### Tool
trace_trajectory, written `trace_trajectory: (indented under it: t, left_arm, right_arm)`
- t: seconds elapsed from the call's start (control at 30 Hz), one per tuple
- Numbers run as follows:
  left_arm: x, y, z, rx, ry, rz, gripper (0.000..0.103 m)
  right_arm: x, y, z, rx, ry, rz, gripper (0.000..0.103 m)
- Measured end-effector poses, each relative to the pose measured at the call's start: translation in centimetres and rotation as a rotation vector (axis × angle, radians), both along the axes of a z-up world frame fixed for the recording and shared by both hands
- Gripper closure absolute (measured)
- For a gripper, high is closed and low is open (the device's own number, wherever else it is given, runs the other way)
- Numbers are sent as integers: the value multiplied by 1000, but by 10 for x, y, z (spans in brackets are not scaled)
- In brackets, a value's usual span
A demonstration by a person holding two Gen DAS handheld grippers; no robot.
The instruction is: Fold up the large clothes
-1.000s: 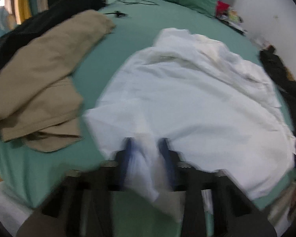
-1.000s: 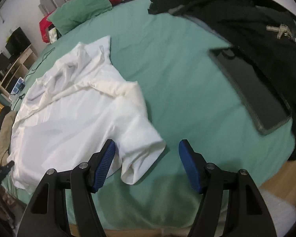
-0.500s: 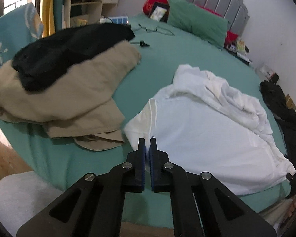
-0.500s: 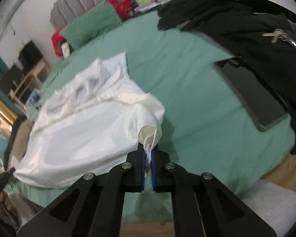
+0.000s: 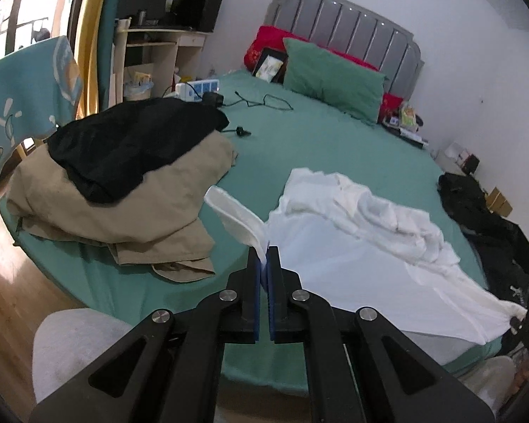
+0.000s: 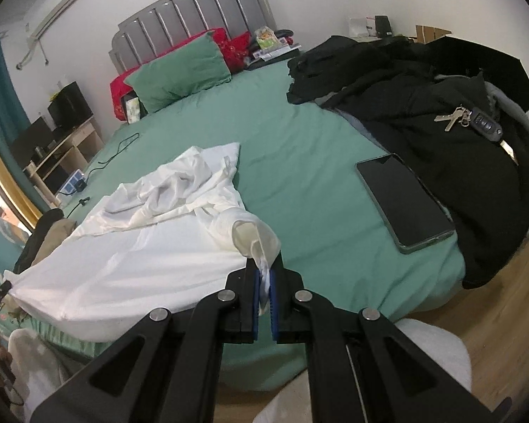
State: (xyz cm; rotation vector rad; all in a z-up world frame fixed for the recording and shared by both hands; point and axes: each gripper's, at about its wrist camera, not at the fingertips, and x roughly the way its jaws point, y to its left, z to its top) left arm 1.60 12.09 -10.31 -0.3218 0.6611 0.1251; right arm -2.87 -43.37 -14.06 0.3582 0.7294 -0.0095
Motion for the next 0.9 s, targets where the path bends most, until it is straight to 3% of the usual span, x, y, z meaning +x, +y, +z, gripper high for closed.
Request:
trace_trajectory:
  t: [0.5,0.67,0.9]
  left_arm:
    - [-30,0,44,15,-85,-26,100]
    - [-11,-3,52,37,-106,-35,100]
    - [39,-9,52,65,-118,-50,100]
  right_arm:
    - [-11,-13,42,6,-73,20,98]
    - [2,-14,54,10,-115,19,98]
    - [49,-17,61,12,-156,16,98]
